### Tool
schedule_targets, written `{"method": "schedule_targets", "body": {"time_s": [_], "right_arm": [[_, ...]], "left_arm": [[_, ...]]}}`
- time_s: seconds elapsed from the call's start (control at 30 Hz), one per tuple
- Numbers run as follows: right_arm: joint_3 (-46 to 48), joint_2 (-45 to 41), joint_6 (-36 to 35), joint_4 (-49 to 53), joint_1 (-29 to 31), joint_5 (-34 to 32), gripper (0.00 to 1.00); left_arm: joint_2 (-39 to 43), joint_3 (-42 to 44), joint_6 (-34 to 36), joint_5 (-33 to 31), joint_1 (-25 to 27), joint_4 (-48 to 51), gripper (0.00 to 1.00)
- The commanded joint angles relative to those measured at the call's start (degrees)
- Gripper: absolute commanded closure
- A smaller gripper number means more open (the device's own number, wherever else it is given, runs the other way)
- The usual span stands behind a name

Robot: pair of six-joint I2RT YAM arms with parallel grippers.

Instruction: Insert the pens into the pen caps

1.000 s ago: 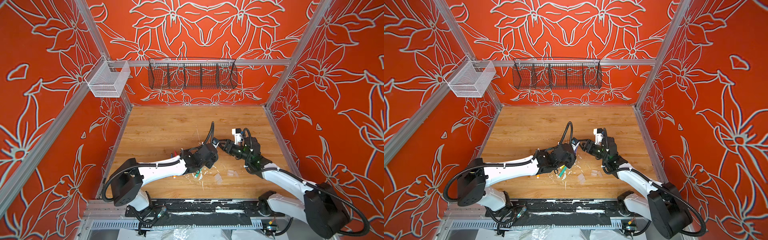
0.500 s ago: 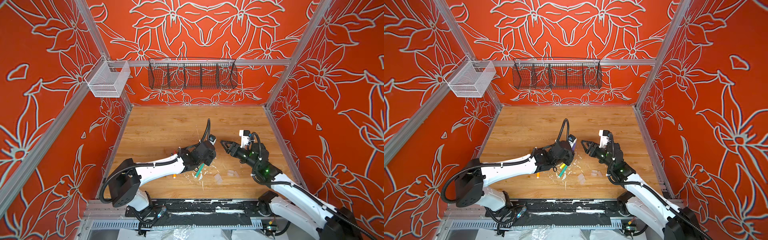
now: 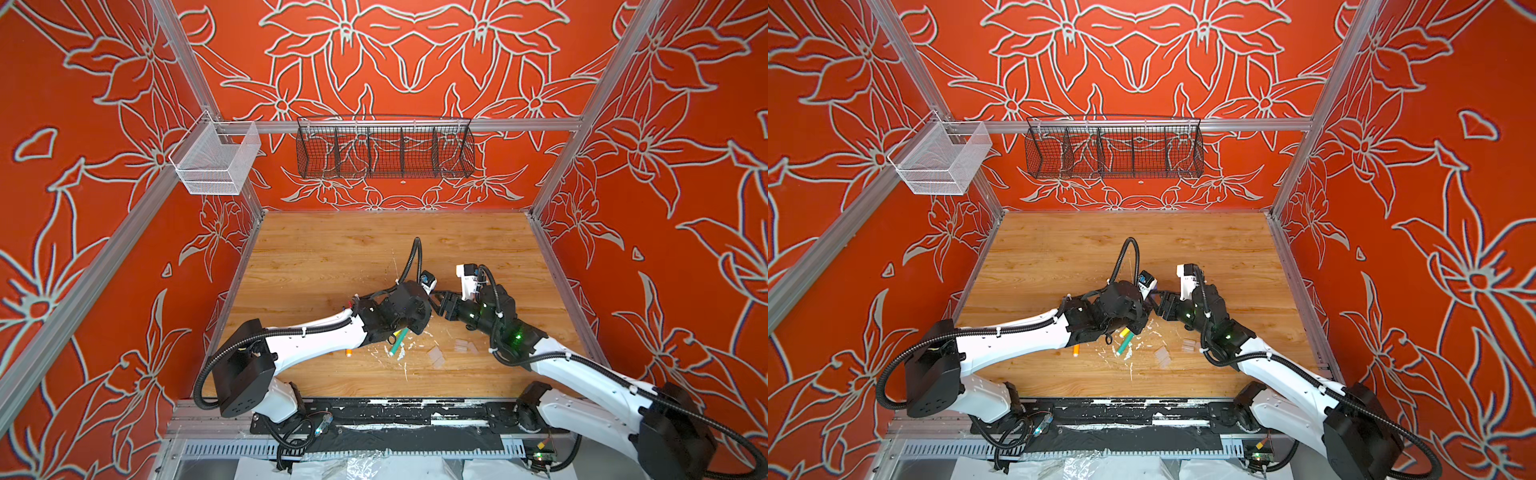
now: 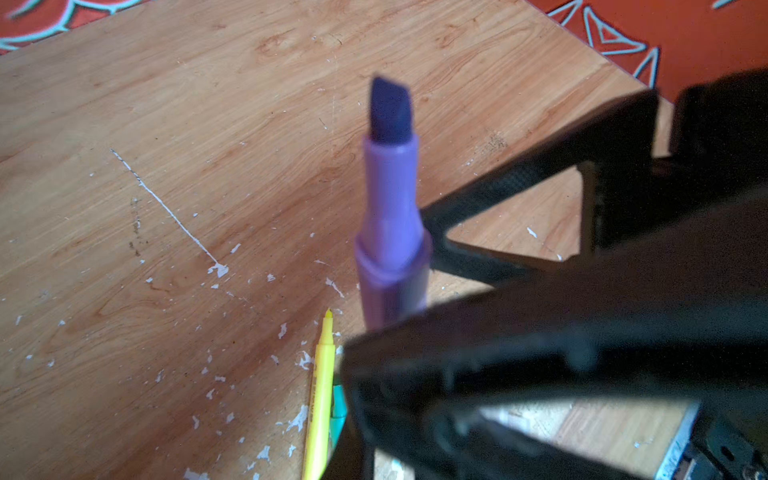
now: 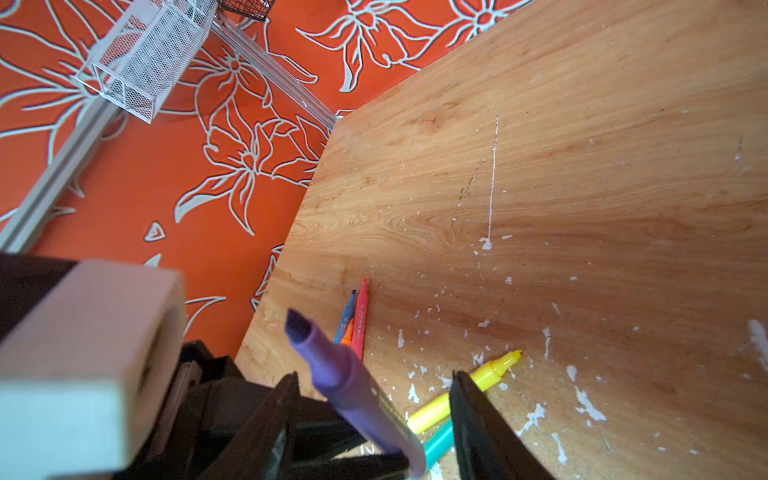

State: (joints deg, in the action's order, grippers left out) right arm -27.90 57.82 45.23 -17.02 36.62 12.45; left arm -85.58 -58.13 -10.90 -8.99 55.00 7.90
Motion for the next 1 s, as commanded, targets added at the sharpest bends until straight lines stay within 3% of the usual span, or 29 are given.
{"method": "schedule_targets", "body": {"time_s": [0.0, 0.2, 0.63, 0.7, 0.97], "right_arm": [[-2.13, 0.74, -1.00, 0.22, 0.31, -1.35, 0.43], [-2.77, 1.02, -2.49, 0.58, 0.29, -1.81, 0.53], [-3.25, 2.72, -1.34, 0.07, 0.29, -0.65, 0.96], [-3.13, 2.75, -0.58, -0.57, 0.30, -0.20, 1.00], [-1.62, 2.68, 2.92, -4.31, 0.29, 2.42, 1.00]], "left_arm": [[1.90, 0.88, 1.39, 2.51, -0.16, -1.81, 1.00], [1.73, 0.82, 1.75, 3.54, -0.07, -1.69, 1.00], [0.89, 0.30, 1.76, 4.25, -0.07, -1.36, 1.00], [0.57, 0.21, 1.76, 4.34, -0.07, -1.39, 0.95], [-0.59, -0.32, 1.78, 5.21, -0.05, -1.30, 0.75]]}}
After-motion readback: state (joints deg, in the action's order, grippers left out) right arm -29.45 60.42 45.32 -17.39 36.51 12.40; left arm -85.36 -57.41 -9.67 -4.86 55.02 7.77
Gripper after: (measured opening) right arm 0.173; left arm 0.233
